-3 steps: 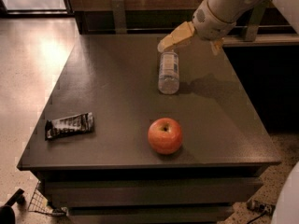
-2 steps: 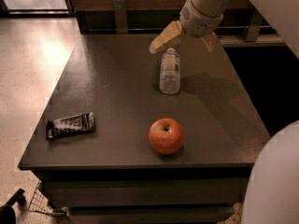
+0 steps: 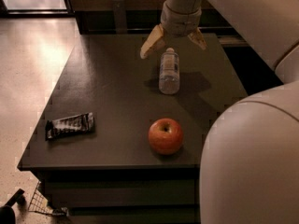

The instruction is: Place blue plastic bottle upright

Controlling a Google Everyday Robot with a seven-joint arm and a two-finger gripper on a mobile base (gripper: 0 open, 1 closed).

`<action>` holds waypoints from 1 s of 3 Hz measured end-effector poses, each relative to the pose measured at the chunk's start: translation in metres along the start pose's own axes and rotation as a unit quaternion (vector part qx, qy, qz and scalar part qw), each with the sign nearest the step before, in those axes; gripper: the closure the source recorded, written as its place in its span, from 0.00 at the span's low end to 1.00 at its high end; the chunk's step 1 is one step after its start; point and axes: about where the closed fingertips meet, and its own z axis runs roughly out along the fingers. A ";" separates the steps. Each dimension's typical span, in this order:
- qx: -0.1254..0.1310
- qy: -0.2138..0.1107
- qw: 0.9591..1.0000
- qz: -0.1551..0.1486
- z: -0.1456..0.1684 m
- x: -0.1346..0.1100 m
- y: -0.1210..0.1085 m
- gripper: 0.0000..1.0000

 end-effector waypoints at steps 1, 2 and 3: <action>0.008 0.029 0.999 0.014 0.015 -0.006 -0.003 0.00; 0.008 0.048 0.999 0.024 0.028 -0.012 -0.004 0.00; 0.005 0.060 0.998 0.030 0.039 -0.017 -0.004 0.00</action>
Offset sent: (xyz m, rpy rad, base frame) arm 0.0202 -0.0050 -0.0316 -0.0535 0.1890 -0.0762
